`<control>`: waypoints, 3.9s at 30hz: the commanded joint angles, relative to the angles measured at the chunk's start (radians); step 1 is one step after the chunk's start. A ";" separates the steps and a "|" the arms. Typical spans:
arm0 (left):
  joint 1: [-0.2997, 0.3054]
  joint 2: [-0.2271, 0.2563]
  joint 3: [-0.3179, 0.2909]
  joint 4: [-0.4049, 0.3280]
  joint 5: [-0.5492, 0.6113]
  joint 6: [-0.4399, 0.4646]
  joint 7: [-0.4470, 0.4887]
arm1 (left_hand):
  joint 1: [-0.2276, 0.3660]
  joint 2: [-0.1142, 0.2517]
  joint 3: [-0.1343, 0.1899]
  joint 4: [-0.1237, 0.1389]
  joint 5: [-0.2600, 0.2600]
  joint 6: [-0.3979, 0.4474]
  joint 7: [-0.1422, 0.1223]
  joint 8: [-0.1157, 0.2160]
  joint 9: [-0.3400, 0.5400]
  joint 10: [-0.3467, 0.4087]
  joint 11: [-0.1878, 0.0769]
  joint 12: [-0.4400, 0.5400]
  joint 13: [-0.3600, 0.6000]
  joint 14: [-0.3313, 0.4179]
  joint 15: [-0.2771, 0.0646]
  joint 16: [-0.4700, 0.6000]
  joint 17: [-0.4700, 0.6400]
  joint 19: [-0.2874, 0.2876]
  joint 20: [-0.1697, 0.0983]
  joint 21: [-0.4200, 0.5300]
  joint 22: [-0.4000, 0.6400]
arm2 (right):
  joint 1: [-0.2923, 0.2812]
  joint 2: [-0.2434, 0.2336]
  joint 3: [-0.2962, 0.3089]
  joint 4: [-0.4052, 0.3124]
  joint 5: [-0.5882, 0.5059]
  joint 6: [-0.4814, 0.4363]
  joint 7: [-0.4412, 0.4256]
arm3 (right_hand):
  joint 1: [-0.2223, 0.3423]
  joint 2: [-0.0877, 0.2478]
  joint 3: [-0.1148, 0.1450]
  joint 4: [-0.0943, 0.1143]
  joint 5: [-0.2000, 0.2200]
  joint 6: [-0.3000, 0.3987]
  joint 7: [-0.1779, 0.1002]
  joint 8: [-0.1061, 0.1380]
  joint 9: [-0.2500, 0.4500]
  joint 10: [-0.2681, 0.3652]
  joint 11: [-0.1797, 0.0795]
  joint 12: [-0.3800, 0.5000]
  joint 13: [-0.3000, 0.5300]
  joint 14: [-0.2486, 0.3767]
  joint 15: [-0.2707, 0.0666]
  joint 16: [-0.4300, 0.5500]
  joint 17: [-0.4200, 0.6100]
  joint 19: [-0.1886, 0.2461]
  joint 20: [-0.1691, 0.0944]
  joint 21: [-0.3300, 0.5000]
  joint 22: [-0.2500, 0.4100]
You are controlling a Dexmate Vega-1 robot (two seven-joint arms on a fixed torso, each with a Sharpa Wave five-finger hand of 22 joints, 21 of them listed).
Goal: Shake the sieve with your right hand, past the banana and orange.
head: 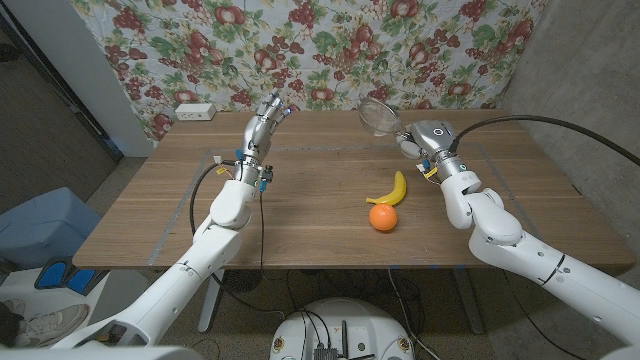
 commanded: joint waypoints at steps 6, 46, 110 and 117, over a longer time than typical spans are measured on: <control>-0.014 -0.005 0.003 0.023 -0.009 -0.009 -0.010 | -0.012 0.001 0.013 -0.003 -0.003 0.001 -0.003 -0.001 -0.001 -0.002 -0.002 0.003 0.003 -0.001 -0.027 0.002 0.002 0.004 0.007 -0.002 -0.001 | -0.075 0.095 0.142 0.039 0.264 0.131 -0.224 | -0.009 -0.005 0.009 -0.003 0.000 -0.011 0.010 0.014 0.005 -0.010 -0.020 0.006 0.001 0.003 -0.081 0.004 0.003 -0.002 -0.050 0.012 -0.003; -0.032 -0.013 0.002 0.059 -0.024 -0.028 -0.024 | -0.026 0.000 0.027 -0.015 -0.003 -0.001 -0.026 -0.001 -0.001 -0.004 0.002 0.003 0.003 -0.003 -0.026 0.002 0.002 0.005 0.009 -0.004 0.000 | -0.027 0.045 0.095 0.055 0.300 0.182 -0.235 | -0.027 -0.006 0.027 -0.007 -0.004 -0.023 0.006 0.042 -0.017 -0.021 -0.022 0.002 0.001 0.008 -0.080 0.003 0.004 -0.015 -0.057 0.038 -0.013; -0.006 -0.012 0.001 0.018 -0.005 -0.013 0.006 | -0.050 -0.001 0.048 -0.029 -0.003 -0.001 -0.013 -0.001 -0.001 -0.003 0.000 0.004 0.003 -0.002 -0.028 0.003 0.002 0.006 0.006 -0.006 0.000 | -0.026 0.014 0.049 0.068 0.048 0.149 -0.134 | -0.053 -0.015 0.037 -0.020 0.000 -0.034 0.002 0.077 -0.065 -0.035 -0.018 0.003 -0.001 -0.022 -0.080 0.004 0.002 -0.039 -0.059 0.037 -0.022; -0.009 -0.009 -0.001 0.025 -0.013 -0.016 -0.005 | -0.055 -0.002 0.051 -0.032 -0.004 -0.003 0.009 -0.002 0.000 -0.004 0.000 0.004 0.003 -0.002 -0.028 0.003 0.002 0.007 0.006 -0.007 0.000 | -0.053 0.047 0.102 0.061 0.168 0.177 -0.193 | -0.054 -0.013 0.038 -0.021 0.000 -0.032 0.001 0.081 -0.069 -0.029 -0.019 0.004 -0.001 -0.018 -0.081 0.004 0.002 -0.035 -0.058 0.039 -0.022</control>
